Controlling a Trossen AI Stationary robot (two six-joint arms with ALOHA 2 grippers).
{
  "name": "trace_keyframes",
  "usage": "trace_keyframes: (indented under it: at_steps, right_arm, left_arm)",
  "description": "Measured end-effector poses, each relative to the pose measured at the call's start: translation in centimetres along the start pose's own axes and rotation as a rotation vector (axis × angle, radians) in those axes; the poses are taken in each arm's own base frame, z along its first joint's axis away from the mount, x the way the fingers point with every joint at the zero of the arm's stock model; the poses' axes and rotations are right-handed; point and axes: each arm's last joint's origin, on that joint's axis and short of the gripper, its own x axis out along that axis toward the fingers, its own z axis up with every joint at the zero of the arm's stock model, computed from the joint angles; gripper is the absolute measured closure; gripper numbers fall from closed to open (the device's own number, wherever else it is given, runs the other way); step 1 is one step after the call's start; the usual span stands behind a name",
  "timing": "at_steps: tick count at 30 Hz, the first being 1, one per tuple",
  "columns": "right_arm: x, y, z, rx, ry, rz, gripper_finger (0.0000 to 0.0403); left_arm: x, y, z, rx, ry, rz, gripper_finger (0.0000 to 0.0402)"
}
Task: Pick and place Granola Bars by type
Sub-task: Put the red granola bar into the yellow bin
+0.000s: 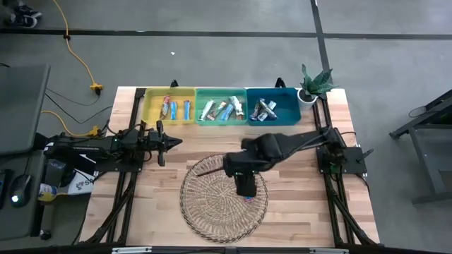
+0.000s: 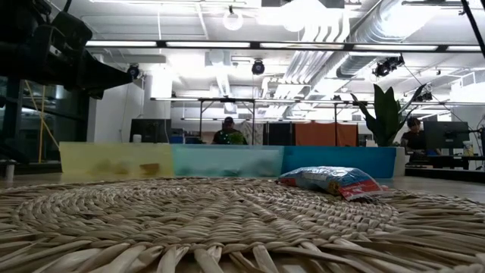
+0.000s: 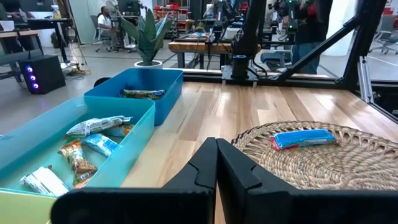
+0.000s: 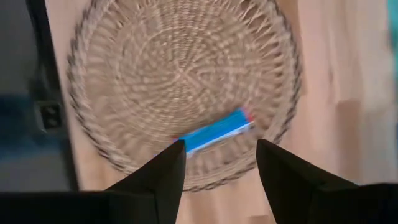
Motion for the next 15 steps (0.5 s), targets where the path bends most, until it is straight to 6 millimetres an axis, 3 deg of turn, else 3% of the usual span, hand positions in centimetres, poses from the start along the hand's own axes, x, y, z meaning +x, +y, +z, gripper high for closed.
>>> trace_keyframes:
  at_steps: [9, 15]
  right_arm:
    - [0.0, 1.8, -0.8, 0.471, 0.007, 0.003, 0.0221]
    - [2.1, 2.3, -1.2, 0.592, 0.014, -0.073, 0.0221]
  left_arm:
    - [0.0, 0.0, 0.0, 0.000, 0.000, 0.000, 0.0401]
    - [0.0, 0.0, 0.0, 0.000, 0.000, 0.000, 0.0401]
